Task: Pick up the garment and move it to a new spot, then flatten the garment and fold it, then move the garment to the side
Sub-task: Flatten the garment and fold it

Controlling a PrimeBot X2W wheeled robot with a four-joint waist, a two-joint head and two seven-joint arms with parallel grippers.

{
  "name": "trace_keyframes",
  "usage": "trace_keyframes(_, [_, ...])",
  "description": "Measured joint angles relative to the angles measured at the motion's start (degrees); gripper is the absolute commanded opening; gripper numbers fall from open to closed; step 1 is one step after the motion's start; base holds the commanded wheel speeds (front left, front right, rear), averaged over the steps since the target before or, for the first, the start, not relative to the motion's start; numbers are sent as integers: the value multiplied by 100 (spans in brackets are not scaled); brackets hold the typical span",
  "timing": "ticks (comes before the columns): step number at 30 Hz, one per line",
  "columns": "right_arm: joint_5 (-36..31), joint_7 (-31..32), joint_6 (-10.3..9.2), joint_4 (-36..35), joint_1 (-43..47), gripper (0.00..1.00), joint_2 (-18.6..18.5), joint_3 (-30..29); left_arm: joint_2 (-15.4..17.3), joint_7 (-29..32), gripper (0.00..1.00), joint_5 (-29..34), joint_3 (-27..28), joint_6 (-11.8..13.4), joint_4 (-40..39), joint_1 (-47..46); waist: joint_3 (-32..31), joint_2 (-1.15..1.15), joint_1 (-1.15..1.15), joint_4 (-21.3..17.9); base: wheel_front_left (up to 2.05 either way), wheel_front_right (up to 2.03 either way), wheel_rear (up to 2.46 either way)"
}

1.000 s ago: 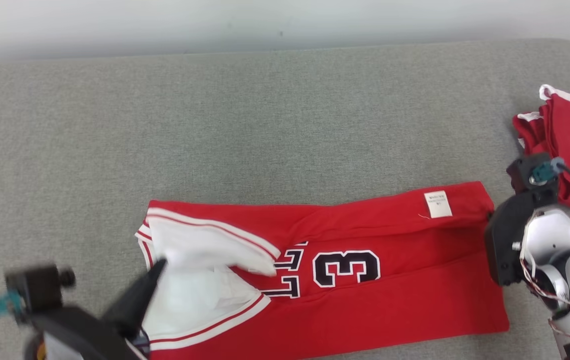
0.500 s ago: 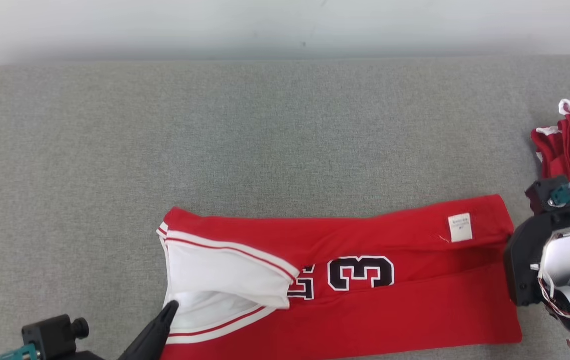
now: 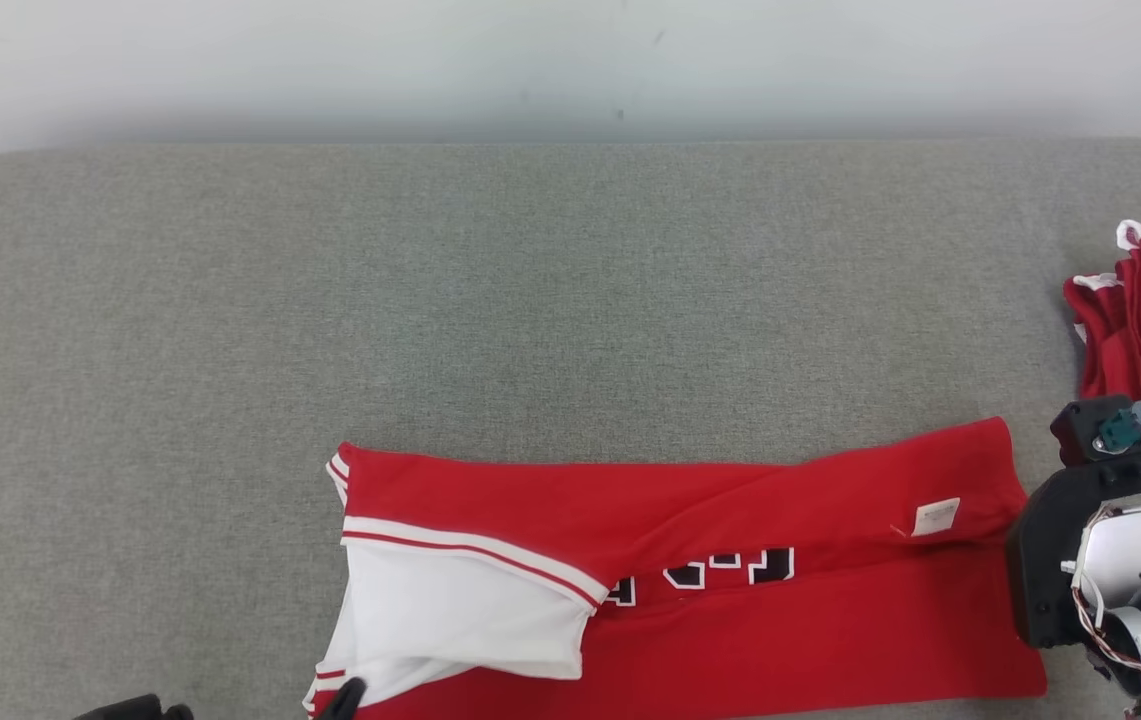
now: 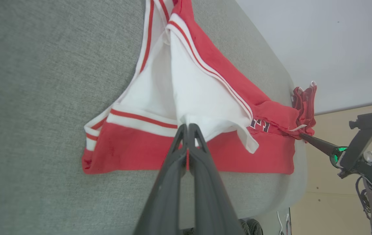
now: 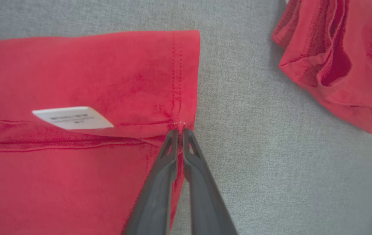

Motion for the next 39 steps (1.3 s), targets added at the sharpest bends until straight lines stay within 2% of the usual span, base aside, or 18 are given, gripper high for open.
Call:
trace_keyframes(1, [0,0,0,0,0,100,0,0,0,0,0,0,0,0,0,0,0,0,0,0,0,0,0])
trace_keyframes(2, [0,-1,0,-4,30,100,54,-46,-2,-31,30,66,-11,46,86,-8,-8,0,0,12,0,0,0])
trace_keyframes(3, [0,-25,0,-23,80,100,119,-116,18,-33,100,186,-41,76,182,-37,-17,0,0,27,0,0,0])
trace_keyframes(9, [62,-315,0,-407,329,100,526,-593,5,-315,100,857,-275,89,632,-299,-138,0,0,95,0,0,0])
trace_keyframes(11, [144,-625,0,-722,524,100,817,-984,-33,-857,100,1395,-241,140,875,-495,-220,0,0,151,0,0,0])
trace_keyframes(14, [190,-1025,0,-1047,804,100,1199,-1314,-122,-1456,100,1873,-163,249,1134,-633,-327,0,0,213,0,0,0])
trace_keyframes(19, [312,-1961,0,-1270,1190,100,1623,-1692,-328,-1802,100,2630,153,375,1451,-704,-559,1,0,283,0,0,0])
trace_keyframes(22, [495,-2638,0,-1225,1397,100,1683,-1642,-644,-1822,100,3163,691,335,1376,-698,-717,0,0,300,0,0,0])
trace_keyframes(25, [811,-3335,0,-1036,1592,100,1723,-1454,-1053,-1837,100,3659,1325,98,1185,-583,-876,0,-1,300,0,0,0])
trace_keyframes(27, [1062,-3820,0,-873,1660,100,1720,-1326,-1347,-1837,100,3949,1764,-169,1058,-441,-976,0,-1,288,0,0,0])
trace_keyframes(28, [1210,-4205,0,-704,1738,100,1713,-1129,-1626,-1837,100,4211,2156,-504,950,-327,-1058,0,-1,262,0,0,0])
trace_keyframes(32, [1312,-4810,0,-323,1753,100,1720,-677,-2086,-1837,100,4655,2721,-1137,993,-153,-1144,0,0,163,0,0,0])
trace_keyframes(35, [1238,-5216,0,-70,1718,100,1724,-421,-2194,-1838,100,5101,2856,-1419,1192,-61,-1180,0,0,86,0,0,0])
trace_keyframes(39, [957,-5545,0,268,1638,100,1639,-57,-2204,-1837,100,5634,2808,-1534,1597,52,-1211,0,0,-10,0,0,0])
